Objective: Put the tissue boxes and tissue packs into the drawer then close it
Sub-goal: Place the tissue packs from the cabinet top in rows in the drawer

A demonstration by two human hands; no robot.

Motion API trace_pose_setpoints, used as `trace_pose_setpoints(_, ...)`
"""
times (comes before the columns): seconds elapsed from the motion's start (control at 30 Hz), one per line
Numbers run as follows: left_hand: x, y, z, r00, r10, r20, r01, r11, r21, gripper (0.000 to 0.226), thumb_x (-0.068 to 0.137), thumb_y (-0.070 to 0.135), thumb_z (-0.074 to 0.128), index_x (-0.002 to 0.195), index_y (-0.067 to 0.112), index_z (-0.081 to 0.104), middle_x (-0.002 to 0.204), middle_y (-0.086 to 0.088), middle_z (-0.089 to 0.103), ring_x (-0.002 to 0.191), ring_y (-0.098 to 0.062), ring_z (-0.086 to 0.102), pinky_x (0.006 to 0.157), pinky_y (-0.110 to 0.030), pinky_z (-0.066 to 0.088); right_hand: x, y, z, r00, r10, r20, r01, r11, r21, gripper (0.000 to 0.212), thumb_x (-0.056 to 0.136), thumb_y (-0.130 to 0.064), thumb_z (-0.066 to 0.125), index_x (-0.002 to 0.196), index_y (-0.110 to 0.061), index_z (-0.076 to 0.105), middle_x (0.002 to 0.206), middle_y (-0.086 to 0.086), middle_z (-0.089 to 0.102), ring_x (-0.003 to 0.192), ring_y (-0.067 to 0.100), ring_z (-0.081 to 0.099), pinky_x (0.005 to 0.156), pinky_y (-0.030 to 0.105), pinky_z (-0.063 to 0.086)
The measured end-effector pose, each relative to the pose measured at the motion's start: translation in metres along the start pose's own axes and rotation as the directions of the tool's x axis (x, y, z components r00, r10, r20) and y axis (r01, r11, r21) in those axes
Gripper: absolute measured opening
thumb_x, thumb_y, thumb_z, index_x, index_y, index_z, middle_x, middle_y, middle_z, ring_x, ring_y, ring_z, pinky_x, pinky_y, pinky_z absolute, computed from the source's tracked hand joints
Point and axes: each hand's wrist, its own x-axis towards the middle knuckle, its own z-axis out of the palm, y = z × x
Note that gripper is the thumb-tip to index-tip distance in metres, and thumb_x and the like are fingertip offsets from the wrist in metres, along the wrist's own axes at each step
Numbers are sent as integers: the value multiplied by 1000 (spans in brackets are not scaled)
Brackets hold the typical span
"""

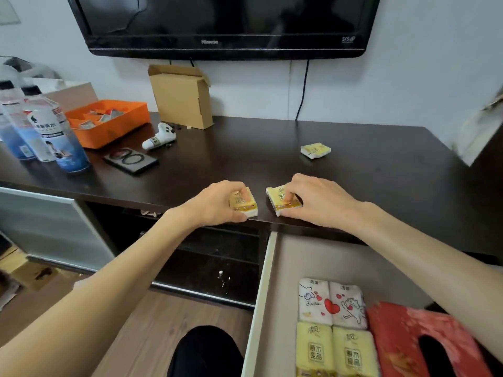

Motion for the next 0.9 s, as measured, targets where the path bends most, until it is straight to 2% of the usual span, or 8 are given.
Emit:
trace_pose_setpoints(0.13, -1, 11, 9, 1000, -12, 6, 12, 995, -100, 79, 63, 39, 91, 126, 31, 44, 115, 10, 56, 97, -8, 55, 79, -27, 47, -2, 7, 0, 999, -30, -39, 29, 999, -32, 37, 84, -65, 69, 91, -32, 54, 104, -10, 51, 101, 16, 47, 68, 37, 41)
trace_pose_setpoints(0.2, 0, 13, 12, 1000, -23, -8, 22, 995, -95, 84, 62, 42, 91, 130, 30, 43, 119, 10, 56, 111, -10, 43, 83, -26, 40, 2, 10, 2, 999, -39, 12, 38, 999, 17, 39, 83, -63, 71, 91, -29, 56, 122, -8, 53, 118, 18, 42, 87, 41, 47)
trace_pose_setpoints(0.27, -1, 16, 13, 999, -32, -8, 31, 995, -91, 82, 63, 41, 91, 130, 28, 44, 122, 7, 57, 113, -12, 46, 84, -26, 41, 3, 11, 3, 994, -36, 107, 20, 989, 143, 33, 83, -56, 75, 86, -27, 58, 132, -7, 54, 128, 19, 43, 98, 44, 46)
trace_pose_setpoints(0.33, -5, 21, 12, 999, -32, 3, 32, 995, -91, 80, 65, 37, 91, 130, 25, 45, 124, 5, 57, 110, -14, 54, 88, -30, 49, 0, 13, 4, 992, -13, 126, -16, 974, 227, 31, 82, -53, 78, 83, -32, 55, 119, -9, 58, 115, 17, 52, 92, 42, 49)
trace_pose_setpoints(0.43, -20, 35, 12, 1000, -3, -12, 1, 993, -116, 75, 69, 33, 89, 130, 25, 46, 122, 4, 57, 109, -15, 57, 91, -33, 52, -17, 12, 3, 998, 22, 58, -36, 968, 248, 35, 77, -59, 79, 90, -37, 54, 108, -14, 56, 103, 12, 51, 87, 42, 49)
trace_pose_setpoints(0.63, -91, 67, 33, 991, 130, -42, -136, 961, -241, 71, 70, 29, 87, 128, 32, 47, 118, 13, 58, 110, 2, 52, 78, -6, 40, -107, 0, -7, 998, 65, 20, -68, 947, 313, 52, 65, -79, 68, 96, -41, 50, 99, -23, 54, 98, -2, 49, 78, 36, 46)
trace_pose_setpoints(0.8, -157, 94, 57, 964, 239, 113, -199, 939, -281, 69, 66, 48, 79, 125, 52, 43, 120, 28, 57, 116, 5, 53, 80, -18, 45, -190, -14, -11, 991, 98, 87, -122, 938, 325, 57, 66, -88, 60, 98, -42, 49, 98, -25, 55, 96, -6, 51, 73, 31, 44)
trace_pose_setpoints(0.9, -181, 109, 70, 938, 289, 190, -232, 932, -277, 68, 63, 61, 76, 123, 56, 43, 122, 33, 54, 115, 9, 52, 78, -18, 47, -228, -26, -9, 982, 45, 184, -103, 942, 319, 53, 70, -87, 57, 103, -48, 43, 106, -32, 49, 107, -10, 45, 71, 21, 38)
